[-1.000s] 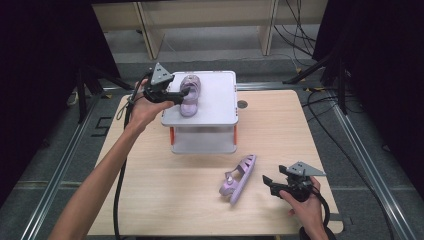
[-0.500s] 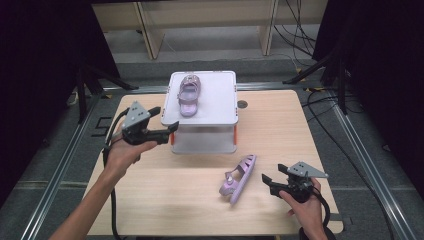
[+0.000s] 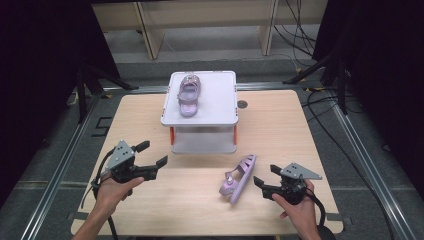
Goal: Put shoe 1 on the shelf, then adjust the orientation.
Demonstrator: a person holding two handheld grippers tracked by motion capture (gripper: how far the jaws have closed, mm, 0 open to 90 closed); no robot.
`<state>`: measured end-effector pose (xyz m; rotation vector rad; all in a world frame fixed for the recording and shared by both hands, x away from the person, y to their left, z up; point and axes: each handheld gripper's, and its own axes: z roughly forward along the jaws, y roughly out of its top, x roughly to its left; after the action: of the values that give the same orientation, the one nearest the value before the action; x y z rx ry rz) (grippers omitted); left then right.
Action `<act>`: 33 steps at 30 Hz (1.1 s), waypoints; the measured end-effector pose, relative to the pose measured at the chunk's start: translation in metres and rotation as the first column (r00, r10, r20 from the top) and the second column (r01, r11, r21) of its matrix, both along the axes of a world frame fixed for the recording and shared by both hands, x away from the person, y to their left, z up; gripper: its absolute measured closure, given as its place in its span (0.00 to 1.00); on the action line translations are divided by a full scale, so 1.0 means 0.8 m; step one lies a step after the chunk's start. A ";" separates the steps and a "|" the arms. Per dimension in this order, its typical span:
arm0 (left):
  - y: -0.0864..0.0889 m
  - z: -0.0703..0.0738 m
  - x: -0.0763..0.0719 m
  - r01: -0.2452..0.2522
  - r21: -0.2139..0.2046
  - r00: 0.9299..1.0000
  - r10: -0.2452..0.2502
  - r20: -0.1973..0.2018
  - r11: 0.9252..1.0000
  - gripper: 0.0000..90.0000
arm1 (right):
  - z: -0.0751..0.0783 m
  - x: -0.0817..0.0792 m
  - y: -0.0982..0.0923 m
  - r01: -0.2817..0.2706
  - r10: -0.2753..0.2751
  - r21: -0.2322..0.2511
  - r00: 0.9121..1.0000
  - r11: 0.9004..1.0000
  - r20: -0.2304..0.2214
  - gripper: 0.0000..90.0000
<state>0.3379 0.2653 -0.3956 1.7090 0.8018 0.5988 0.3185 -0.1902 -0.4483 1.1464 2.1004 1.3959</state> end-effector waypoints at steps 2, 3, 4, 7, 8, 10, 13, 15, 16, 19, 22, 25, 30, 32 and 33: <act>0.003 -0.017 -0.002 0.000 0.008 1.000 0.000 -0.012 1.000 0.17 | -0.001 -0.001 0.007 -0.007 0.007 0.010 1.000 1.000 -0.011 0.26; 0.004 -0.022 -0.003 -0.002 0.005 1.000 0.002 -0.016 1.000 0.17 | -0.001 -0.001 0.010 -0.008 0.009 0.010 1.000 1.000 -0.018 0.26; 0.007 -0.027 -0.005 -0.005 0.016 0.999 0.006 -0.043 1.000 0.17 | -0.001 -0.001 0.011 -0.017 0.017 0.000 1.000 1.000 -0.015 0.26; 0.014 -0.042 -0.007 -0.008 0.007 0.999 0.008 -0.038 1.000 0.16 | -0.001 -0.003 0.019 -0.036 0.036 -0.001 0.999 0.999 -0.010 0.25; 0.017 -0.046 -0.011 -0.014 0.009 0.999 0.014 -0.046 1.000 0.16 | -0.001 -0.005 0.022 -0.039 0.040 0.008 0.999 0.999 -0.020 0.25; 0.022 -0.055 -0.016 -0.019 0.013 0.999 0.019 -0.037 1.000 0.16 | -0.001 -0.005 0.025 -0.054 0.054 0.003 0.998 0.999 -0.007 0.25; 0.027 -0.064 -0.023 -0.024 0.012 0.999 0.024 -0.040 1.000 0.16 | -0.001 -0.008 0.031 -0.066 0.066 0.019 0.998 0.998 -0.020 0.26; 0.031 -0.069 -0.030 -0.038 0.022 0.998 0.039 -0.047 0.999 0.16 | 0.002 -0.009 0.033 -0.086 0.086 0.022 0.996 0.996 -0.008 0.27; 0.032 -0.073 -0.031 -0.041 0.020 0.998 0.042 -0.040 0.999 0.16 | 0.002 -0.009 0.037 -0.095 0.095 0.035 0.995 0.995 -0.006 0.27; 0.035 -0.079 -0.035 -0.041 0.028 0.997 0.043 -0.062 0.999 0.16 | 0.002 -0.011 0.046 -0.115 0.116 0.040 0.993 0.993 -0.017 0.28; 0.034 -0.080 -0.034 -0.033 0.022 0.998 0.034 -0.058 0.999 0.16 | 0.003 -0.011 0.055 -0.118 0.118 0.019 0.993 0.993 -0.003 0.28; 0.032 -0.079 -0.034 -0.028 0.035 0.998 0.030 -0.063 0.999 0.16 | 0.007 -0.011 0.062 -0.123 0.123 -0.006 0.992 0.992 0.012 0.28; 0.032 -0.081 -0.031 -0.015 0.026 0.998 0.016 -0.055 1.000 0.17 | 0.006 -0.009 0.071 -0.095 0.095 -0.005 0.995 0.995 0.013 0.29; 0.033 -0.081 -0.030 -0.017 0.032 0.998 0.019 -0.057 0.999 0.17 | 0.008 -0.010 0.069 -0.087 0.087 -0.011 0.996 0.996 0.011 0.30; 0.033 -0.081 -0.032 -0.025 0.042 0.997 0.028 -0.070 0.999 0.17 | 0.007 -0.009 0.069 -0.078 0.078 -0.005 0.997 0.997 -0.003 0.31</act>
<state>0.3124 0.2918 -0.4601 1.7674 0.8691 0.5789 0.3110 -0.1353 -0.4424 1.0751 2.1710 1.4233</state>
